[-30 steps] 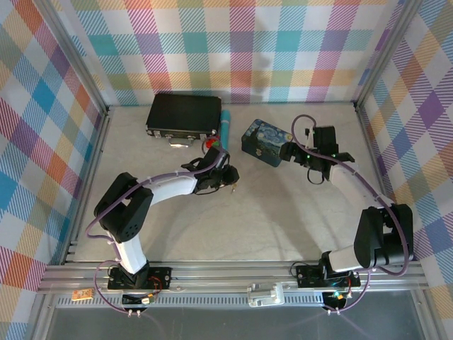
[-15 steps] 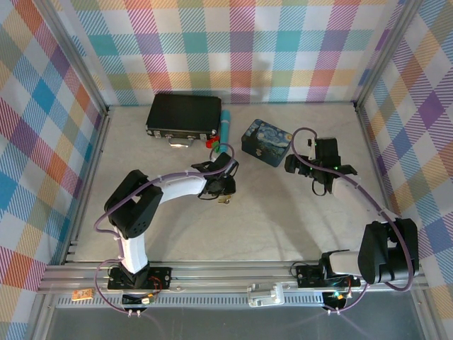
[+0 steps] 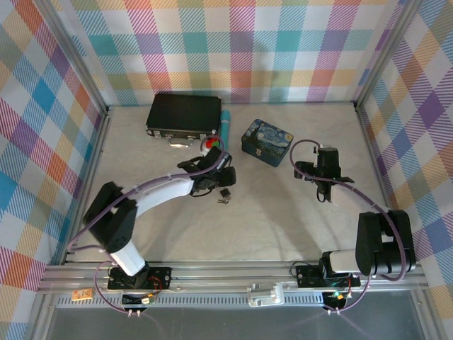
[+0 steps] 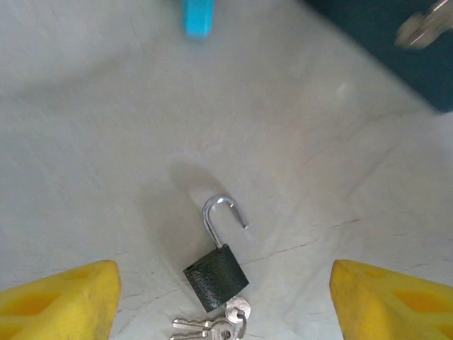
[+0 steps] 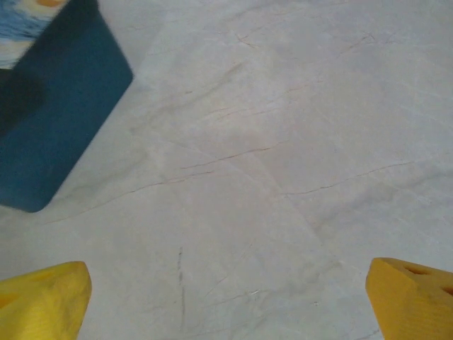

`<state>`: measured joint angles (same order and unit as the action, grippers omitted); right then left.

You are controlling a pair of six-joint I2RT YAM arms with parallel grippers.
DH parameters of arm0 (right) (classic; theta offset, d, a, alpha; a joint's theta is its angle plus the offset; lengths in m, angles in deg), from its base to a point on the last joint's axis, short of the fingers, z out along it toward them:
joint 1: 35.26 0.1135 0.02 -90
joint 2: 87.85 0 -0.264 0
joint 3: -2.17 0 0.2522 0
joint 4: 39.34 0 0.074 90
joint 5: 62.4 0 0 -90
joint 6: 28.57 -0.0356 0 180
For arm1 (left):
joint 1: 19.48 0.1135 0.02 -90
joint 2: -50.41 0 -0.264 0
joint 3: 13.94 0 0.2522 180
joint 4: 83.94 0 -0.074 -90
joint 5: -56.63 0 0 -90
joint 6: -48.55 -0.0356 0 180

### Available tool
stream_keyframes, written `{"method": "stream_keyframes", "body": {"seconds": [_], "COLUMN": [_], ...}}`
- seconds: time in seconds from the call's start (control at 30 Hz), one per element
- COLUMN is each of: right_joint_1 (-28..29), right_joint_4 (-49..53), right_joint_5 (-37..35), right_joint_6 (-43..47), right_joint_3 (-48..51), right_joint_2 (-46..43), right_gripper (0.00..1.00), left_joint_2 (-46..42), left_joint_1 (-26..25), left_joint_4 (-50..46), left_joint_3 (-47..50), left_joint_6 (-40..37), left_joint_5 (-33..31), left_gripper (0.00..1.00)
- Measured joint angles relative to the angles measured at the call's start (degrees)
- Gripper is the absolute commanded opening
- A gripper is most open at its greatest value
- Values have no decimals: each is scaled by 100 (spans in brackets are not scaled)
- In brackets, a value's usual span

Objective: Unlock the padlock with the key

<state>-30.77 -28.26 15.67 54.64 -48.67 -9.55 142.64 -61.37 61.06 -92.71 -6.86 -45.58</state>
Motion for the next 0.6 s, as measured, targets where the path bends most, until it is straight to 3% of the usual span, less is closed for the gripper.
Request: {"method": "stream_keyframes", "body": {"seconds": [0.23, 0.4, 0.6], "right_joint_1": [-70, -192, -269], "right_joint_4": [-1580, -2776, -3711], "right_joint_5": [44, 175, 459], "right_joint_6": [247, 332, 398], "right_joint_3": [767, 929, 1204], "right_joint_2": [232, 579, 826], "right_gripper": [99, 99, 99], "left_joint_2": [-1519, -2146, -2275], "left_joint_1": [505, 1272, 2164], "left_joint_4": [195, 649, 1499], "left_joint_3": [675, 1425, 2253], "left_joint_6": [-603, -1244, -1912], "left_joint_5": [-1012, -1655, -2234], "left_gripper": [97, 98, 98]}}
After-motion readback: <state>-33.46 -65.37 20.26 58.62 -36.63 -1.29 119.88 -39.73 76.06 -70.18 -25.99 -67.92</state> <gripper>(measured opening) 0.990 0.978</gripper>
